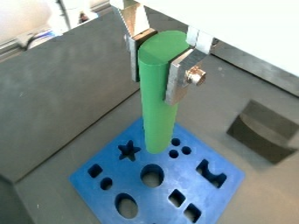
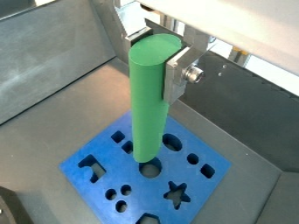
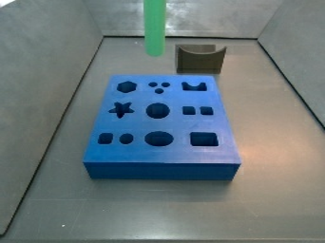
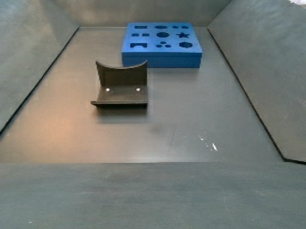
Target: Insert the oval object.
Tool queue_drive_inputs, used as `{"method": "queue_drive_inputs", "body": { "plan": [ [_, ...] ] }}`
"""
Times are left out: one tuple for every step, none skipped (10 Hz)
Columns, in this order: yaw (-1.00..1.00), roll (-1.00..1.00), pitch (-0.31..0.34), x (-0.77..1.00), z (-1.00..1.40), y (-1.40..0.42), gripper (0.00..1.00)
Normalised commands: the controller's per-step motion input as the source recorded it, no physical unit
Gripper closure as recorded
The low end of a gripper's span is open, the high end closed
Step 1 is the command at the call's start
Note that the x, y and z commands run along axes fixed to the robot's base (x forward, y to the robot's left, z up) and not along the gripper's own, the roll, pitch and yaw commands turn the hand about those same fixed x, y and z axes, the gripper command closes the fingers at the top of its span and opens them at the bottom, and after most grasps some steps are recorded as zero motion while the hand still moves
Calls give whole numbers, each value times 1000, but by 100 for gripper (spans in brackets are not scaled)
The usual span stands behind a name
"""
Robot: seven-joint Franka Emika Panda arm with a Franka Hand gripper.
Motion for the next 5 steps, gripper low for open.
{"method": "queue_drive_inputs", "body": {
  "plan": [
    [-851, -166, -150, -51, -337, -97, 100],
    [-846, -179, -133, -29, -291, -86, 100],
    [-689, -163, -123, 0, -254, -274, 100],
    [-497, -174, -136, 0, -231, -463, 100],
    [-477, -153, -91, 0, -234, -503, 100]
  ]
}}
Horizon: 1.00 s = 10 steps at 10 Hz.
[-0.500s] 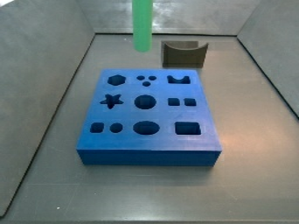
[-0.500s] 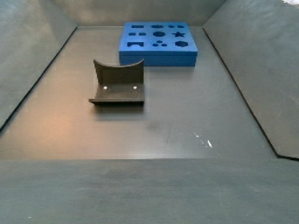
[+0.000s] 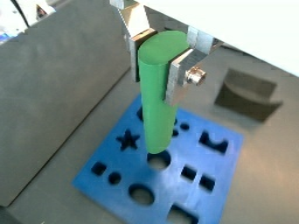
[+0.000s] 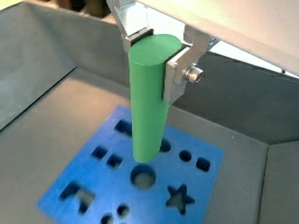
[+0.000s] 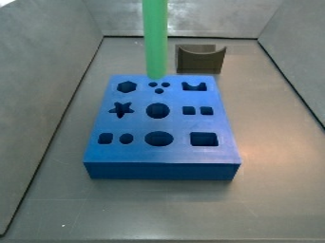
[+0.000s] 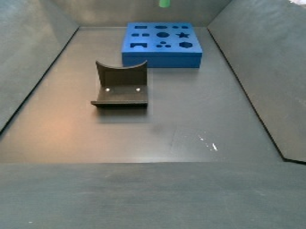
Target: Insert the oval object.
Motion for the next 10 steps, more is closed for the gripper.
{"method": "queue_drive_inputs", "body": {
  "plan": [
    [-474, -151, -79, 0, -229, -506, 100],
    [-717, 0, -37, 0, -351, -529, 100],
    [-891, 0, -29, 0, -366, -317, 100],
    [-980, 0, -11, 0, -400, -191, 100],
    [-1000, 0, 0, 0, -411, -149, 100],
    [-1000, 0, 0, 0, -414, -129, 100],
    [-1000, 0, 0, 0, -357, -120, 100],
    [-977, 0, 0, 0, -266, -134, 100],
    [-949, 0, 0, 83, -203, -91, 100],
    [-963, 0, 0, 63, -140, -80, 100]
  ]
}}
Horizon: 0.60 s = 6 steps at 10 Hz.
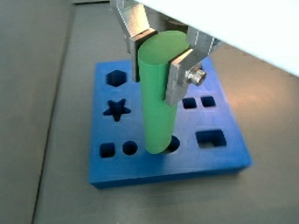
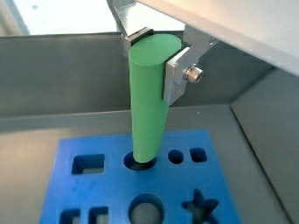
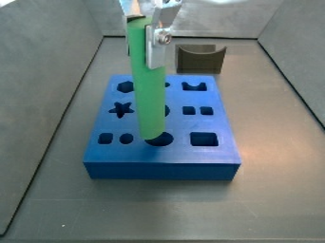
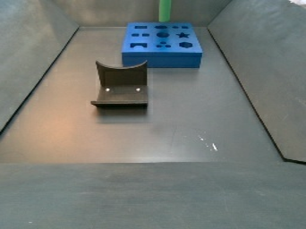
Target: Insert the oval object.
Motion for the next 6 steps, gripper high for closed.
{"method": "queue_drive_inputs", "body": {
  "plan": [
    [-857, 93, 0, 140, -103, 0, 100],
    [-894, 173, 0, 26, -74, 0, 100],
    [-949, 164, 0, 0, -29, 0, 100],
    [-960, 159, 0, 0, -17, 0, 100],
    [-991, 149, 0, 0, 0, 0, 100],
    [-994, 151, 0, 0, 0, 0, 100]
  ]
}}
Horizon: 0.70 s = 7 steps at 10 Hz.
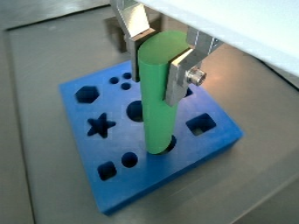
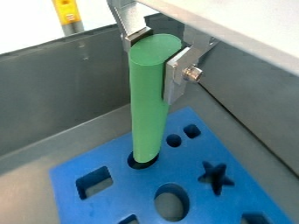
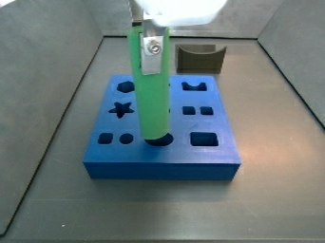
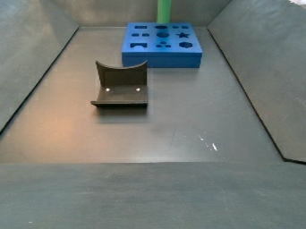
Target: Insert the oval object.
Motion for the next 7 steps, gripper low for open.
{"method": "queue_drive_inputs", "body": {
  "plan": [
    [-1000, 149, 0, 0, 0, 0, 100],
    [-1000, 146, 0, 0, 0, 0, 100],
    [-1000, 149, 0, 0, -69, 0, 100],
    [-700, 101, 84, 86, -269, -220, 100],
    [-397, 80, 116, 31, -257, -40, 100],
    [-43, 104, 67, -89, -143, -23, 100],
    [-120, 93, 119, 80, -260, 0, 100]
  ]
}}
